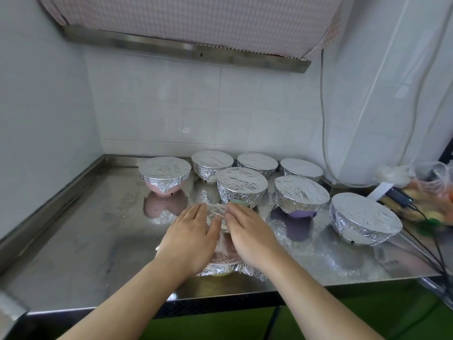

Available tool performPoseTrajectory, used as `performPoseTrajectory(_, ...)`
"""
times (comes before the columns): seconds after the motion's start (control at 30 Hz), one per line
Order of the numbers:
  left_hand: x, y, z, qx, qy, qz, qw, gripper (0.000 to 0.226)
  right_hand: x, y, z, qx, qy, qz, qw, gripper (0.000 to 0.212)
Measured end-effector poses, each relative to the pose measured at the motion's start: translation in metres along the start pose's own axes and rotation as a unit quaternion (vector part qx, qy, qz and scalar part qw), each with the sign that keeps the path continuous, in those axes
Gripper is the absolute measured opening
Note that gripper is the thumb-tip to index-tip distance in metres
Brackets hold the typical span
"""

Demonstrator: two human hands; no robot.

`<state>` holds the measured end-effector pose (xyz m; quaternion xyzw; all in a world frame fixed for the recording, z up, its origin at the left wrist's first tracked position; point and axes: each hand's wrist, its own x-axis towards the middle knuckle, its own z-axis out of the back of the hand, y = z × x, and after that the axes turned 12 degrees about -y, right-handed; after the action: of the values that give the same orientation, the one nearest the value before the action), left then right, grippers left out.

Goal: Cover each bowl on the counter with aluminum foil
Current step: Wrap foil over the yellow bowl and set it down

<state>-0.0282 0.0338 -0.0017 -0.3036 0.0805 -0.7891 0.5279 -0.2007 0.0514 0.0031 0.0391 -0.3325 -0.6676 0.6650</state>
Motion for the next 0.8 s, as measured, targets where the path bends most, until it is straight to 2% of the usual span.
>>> performPoseTrajectory(0.03,0.002,-0.001,0.002,0.003,0.025,-0.003,1.0,0.048,0.0,0.002,0.001,0.0,0.005,-0.008,1.0,0.043)
performPoseTrajectory(0.1,0.002,0.0,0.007,0.013,-0.028,0.004,1.0,0.059,-0.002,0.006,-0.001,0.019,0.003,-0.025,1.0,0.042)
performPoseTrajectory(0.23,0.0,0.007,0.012,0.041,-0.057,-0.018,0.997,0.08,-0.007,0.02,-0.009,0.043,0.007,-0.022,0.999,0.046)
performPoseTrajectory(0.3,-0.003,0.015,0.015,0.062,-0.047,-0.032,0.996,0.072,-0.007,0.027,-0.007,0.059,0.013,-0.011,0.998,0.049)
performPoseTrajectory(0.37,-0.005,0.022,0.016,0.097,-0.03,-0.059,0.993,0.046,-0.009,0.031,-0.001,0.087,0.031,-0.028,0.995,0.049)
performPoseTrajectory(0.43,-0.006,0.024,0.019,0.06,-0.014,-0.028,0.998,0.031,-0.012,0.03,0.002,0.114,0.027,-0.03,0.993,0.047)
performPoseTrajectory(0.53,-0.012,0.02,0.024,0.038,0.001,-0.028,0.999,0.032,-0.015,0.03,0.003,0.138,0.031,-0.049,0.989,0.048)
performPoseTrajectory(0.63,-0.019,0.025,0.025,-0.029,-0.045,0.019,0.998,0.066,-0.016,0.032,0.005,0.123,0.056,-0.042,0.99,0.048)
performPoseTrajectory(0.67,-0.021,0.027,0.026,-0.033,-0.046,0.024,0.998,0.071,-0.016,0.034,0.005,0.119,0.056,-0.037,0.991,0.048)
performPoseTrajectory(0.7,-0.023,0.029,0.026,-0.041,-0.044,0.018,0.998,0.068,-0.015,0.037,0.005,0.119,0.058,-0.032,0.991,0.048)
performPoseTrajectory(0.8,-0.025,0.037,0.033,-0.085,-0.062,0.064,0.992,0.037,-0.015,0.047,-0.004,0.123,0.065,-0.027,0.99,0.048)
